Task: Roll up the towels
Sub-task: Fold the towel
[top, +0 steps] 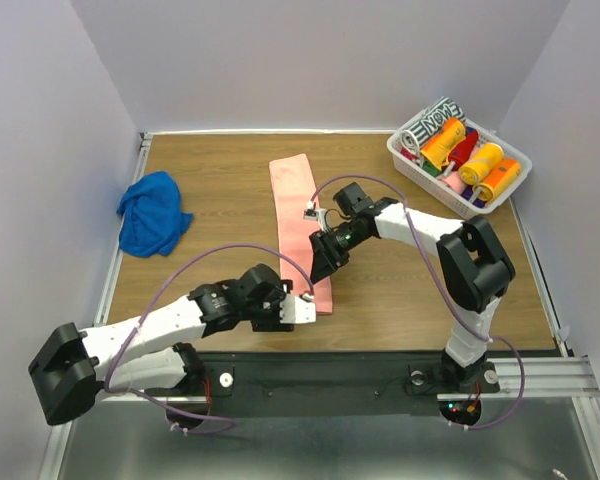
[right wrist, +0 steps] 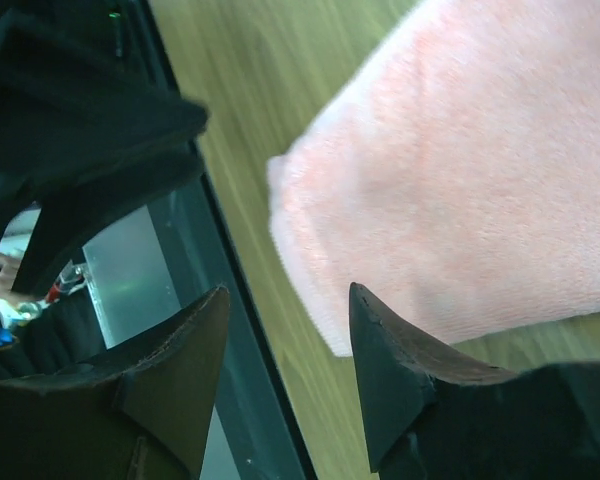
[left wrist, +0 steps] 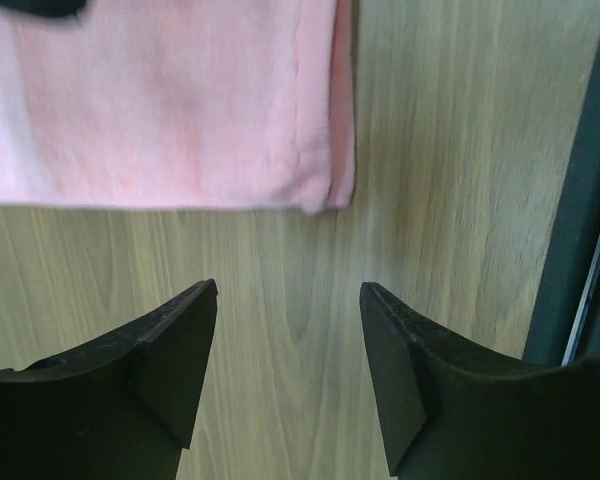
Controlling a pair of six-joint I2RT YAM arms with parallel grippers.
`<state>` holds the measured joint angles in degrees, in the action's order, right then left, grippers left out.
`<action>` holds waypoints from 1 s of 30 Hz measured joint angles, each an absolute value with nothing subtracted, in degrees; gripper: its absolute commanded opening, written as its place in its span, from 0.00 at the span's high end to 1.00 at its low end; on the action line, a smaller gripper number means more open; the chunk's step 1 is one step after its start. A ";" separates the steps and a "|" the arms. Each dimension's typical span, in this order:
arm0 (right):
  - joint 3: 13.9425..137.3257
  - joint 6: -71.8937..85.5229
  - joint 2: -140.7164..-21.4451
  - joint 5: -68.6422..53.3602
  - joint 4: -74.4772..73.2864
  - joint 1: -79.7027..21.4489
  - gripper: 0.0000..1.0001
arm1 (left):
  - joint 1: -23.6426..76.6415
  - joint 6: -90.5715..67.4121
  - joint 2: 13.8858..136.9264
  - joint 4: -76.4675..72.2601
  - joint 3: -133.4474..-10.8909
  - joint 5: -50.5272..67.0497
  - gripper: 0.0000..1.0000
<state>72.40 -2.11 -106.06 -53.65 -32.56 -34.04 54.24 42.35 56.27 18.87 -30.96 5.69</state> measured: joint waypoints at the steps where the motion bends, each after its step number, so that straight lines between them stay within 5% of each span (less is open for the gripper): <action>1: 72.40 -1.96 -107.24 -53.52 -32.60 -33.78 0.43 | 55.75 42.30 57.08 17.19 -30.81 5.13 0.30; 13: 78.56 -0.82 -113.56 -53.39 -32.71 -29.65 0.43 | 64.51 42.39 71.22 4.21 -30.68 1.48 0.36; 20: 78.59 -1.04 -115.59 -53.30 -32.95 -29.69 0.43 | 64.53 42.37 76.97 -2.11 -31.42 -1.02 0.51; 30: 78.59 -1.32 -115.63 -53.17 -32.95 -29.26 0.44 | 64.77 43.27 80.05 -5.04 -31.70 -2.09 0.97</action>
<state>78.59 -1.32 -115.63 -53.17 -32.95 -29.26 64.77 43.27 80.05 -5.04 -31.70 -2.09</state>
